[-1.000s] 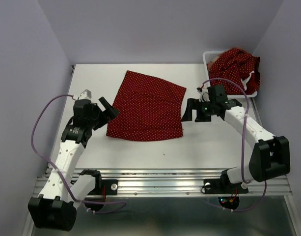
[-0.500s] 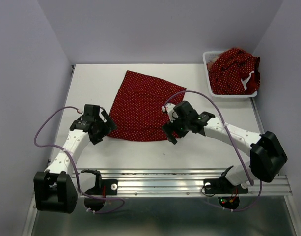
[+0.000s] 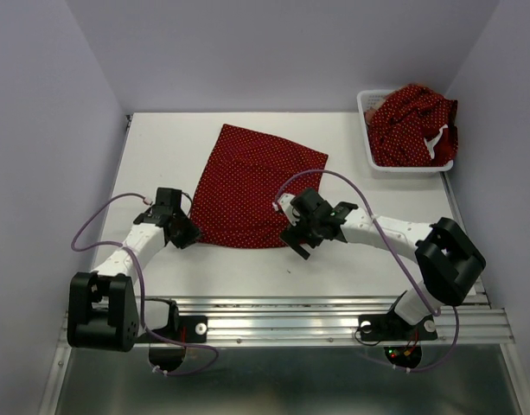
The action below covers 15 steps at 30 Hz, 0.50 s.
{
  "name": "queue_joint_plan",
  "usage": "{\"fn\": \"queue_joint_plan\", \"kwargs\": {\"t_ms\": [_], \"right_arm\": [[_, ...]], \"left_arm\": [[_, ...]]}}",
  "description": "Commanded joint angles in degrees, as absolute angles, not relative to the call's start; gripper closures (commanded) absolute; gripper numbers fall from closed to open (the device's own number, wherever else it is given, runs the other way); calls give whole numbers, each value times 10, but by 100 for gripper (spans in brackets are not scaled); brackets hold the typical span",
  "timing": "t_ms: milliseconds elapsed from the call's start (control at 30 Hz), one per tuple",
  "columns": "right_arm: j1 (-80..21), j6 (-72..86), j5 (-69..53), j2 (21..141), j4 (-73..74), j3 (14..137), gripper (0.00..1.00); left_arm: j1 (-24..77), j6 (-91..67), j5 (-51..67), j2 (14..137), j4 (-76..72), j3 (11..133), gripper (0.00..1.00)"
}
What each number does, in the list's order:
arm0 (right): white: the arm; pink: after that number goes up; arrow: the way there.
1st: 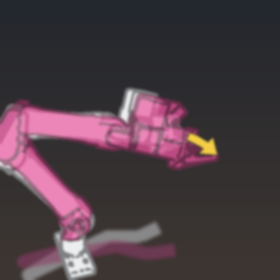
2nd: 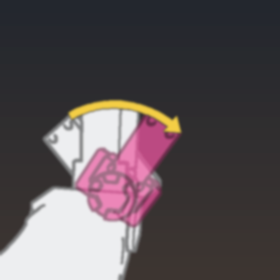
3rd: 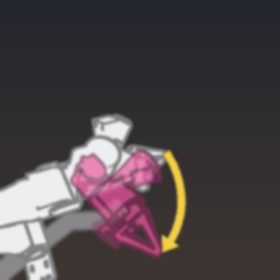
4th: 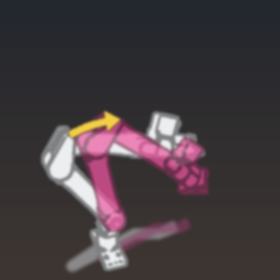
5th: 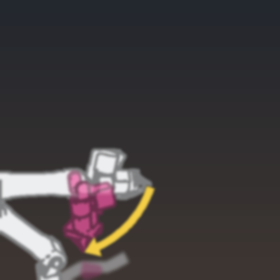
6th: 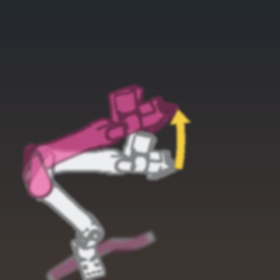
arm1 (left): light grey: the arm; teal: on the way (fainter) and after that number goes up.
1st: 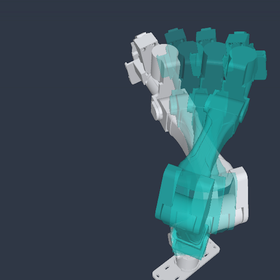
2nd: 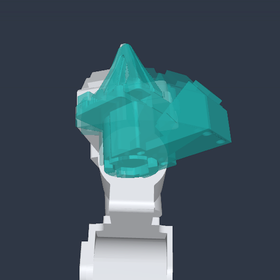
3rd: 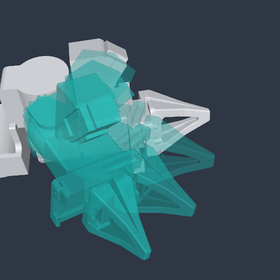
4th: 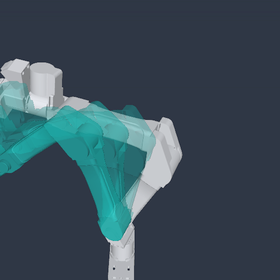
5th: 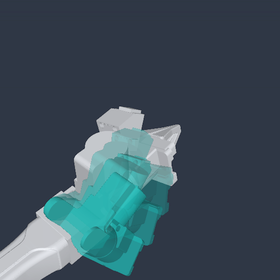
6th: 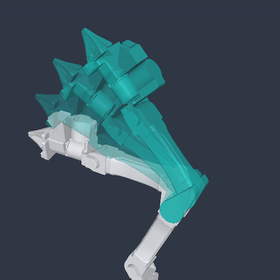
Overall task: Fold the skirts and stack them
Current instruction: Fold the skirt
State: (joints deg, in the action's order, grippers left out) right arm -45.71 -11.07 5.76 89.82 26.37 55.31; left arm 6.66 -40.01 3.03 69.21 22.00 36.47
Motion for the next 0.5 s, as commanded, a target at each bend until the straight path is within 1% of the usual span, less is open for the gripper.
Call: {"fn": "queue_joint_plan", "kwargs": {"t_ms": [0,33,67,100,233,333,367,467], "right_arm": [[-463,-129,52,892,258,548,0],[-463,-130,54,897,265,548,0],[-463,-131,55,901,265,548,0],[-463,-131,59,904,273,549,0],[-463,-135,62,918,276,549,0],[-463,-138,55,936,273,555,3],[-463,-137,53,942,272,559,9],[-463,-127,35,955,273,566,18]], "left_arm": [[67,-401,0,715,207,372,79],[66,-403,-15,720,207,374,85],[65,-403,-19,725,207,375,95],[62,-406,-30,734,215,380,100],[58,-420,-58,744,241,386,100],[55,-427,-57,751,238,384,100],[54,-429,-55,754,237,384,100],[54,-432,-40,767,230,381,100]]}}
